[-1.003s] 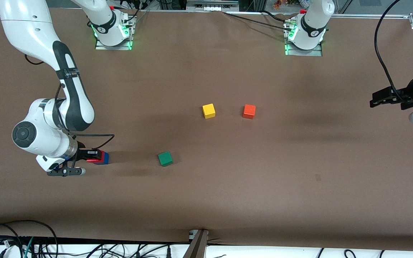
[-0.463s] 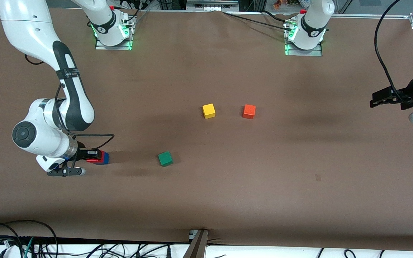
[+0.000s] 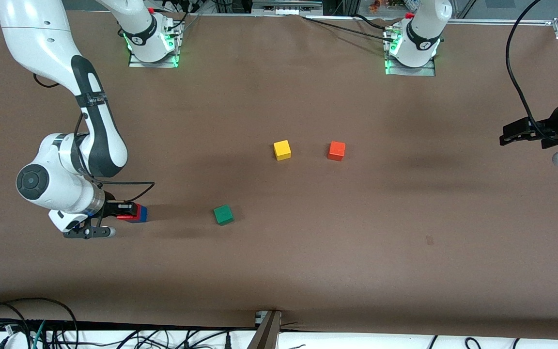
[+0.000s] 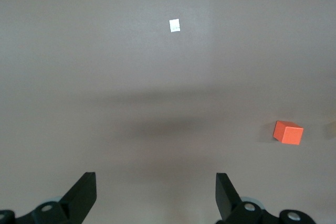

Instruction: Pass red block to right arm, stack on blue

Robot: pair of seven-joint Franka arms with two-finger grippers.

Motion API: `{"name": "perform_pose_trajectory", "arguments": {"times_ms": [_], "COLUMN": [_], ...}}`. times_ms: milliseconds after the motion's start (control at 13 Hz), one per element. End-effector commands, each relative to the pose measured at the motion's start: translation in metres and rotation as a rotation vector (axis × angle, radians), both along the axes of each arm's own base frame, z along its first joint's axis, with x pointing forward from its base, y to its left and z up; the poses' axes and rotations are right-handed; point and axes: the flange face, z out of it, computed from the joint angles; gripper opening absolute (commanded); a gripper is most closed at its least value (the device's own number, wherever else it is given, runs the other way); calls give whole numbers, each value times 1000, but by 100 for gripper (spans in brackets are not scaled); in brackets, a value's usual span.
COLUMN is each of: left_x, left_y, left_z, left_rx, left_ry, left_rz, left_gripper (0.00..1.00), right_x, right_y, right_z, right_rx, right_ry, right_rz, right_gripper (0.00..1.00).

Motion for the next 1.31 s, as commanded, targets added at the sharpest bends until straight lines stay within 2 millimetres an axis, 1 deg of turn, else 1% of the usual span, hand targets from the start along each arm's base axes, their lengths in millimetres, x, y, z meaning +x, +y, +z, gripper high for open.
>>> {"name": "perform_pose_trajectory", "arguments": {"times_ms": [0, 77, 309, 463, 694, 849, 1080, 1157, 1235], "left_x": [4, 4, 4, 4, 4, 4, 4, 4, 5], "left_y": [-2, -2, -2, -2, -2, -2, -1, -1, -2], "left_z": [4, 4, 4, 4, 4, 4, 4, 4, 2], "left_rx": [-15, -15, -15, -15, -15, -15, -14, -15, -15], "left_ry": [-9, -9, -9, -9, -9, -9, -9, -9, -8], "left_rz": [6, 6, 6, 6, 6, 6, 6, 8, 5], "left_gripper": [100, 100, 100, 100, 100, 100, 100, 100, 100], "right_x": [4, 4, 4, 5, 10, 12, 4, -1, -6], "right_y": [0, 1, 1, 4, 6, 2, 4, 10, 12], "right_z": [6, 7, 10, 16, 55, 76, 112, 125, 141], "right_rx": [-2, -1, 0, 3, 13, 9, 16, 18, 19], "right_ry": [-11, -12, -16, -24, -75, -106, -98, -88, -83], "right_rz": [-34, -41, -44, -36, -26, -18, -8, -2, 5], "right_gripper": [94, 99, 99, 99, 99, 100, 100, 100, 100]}}
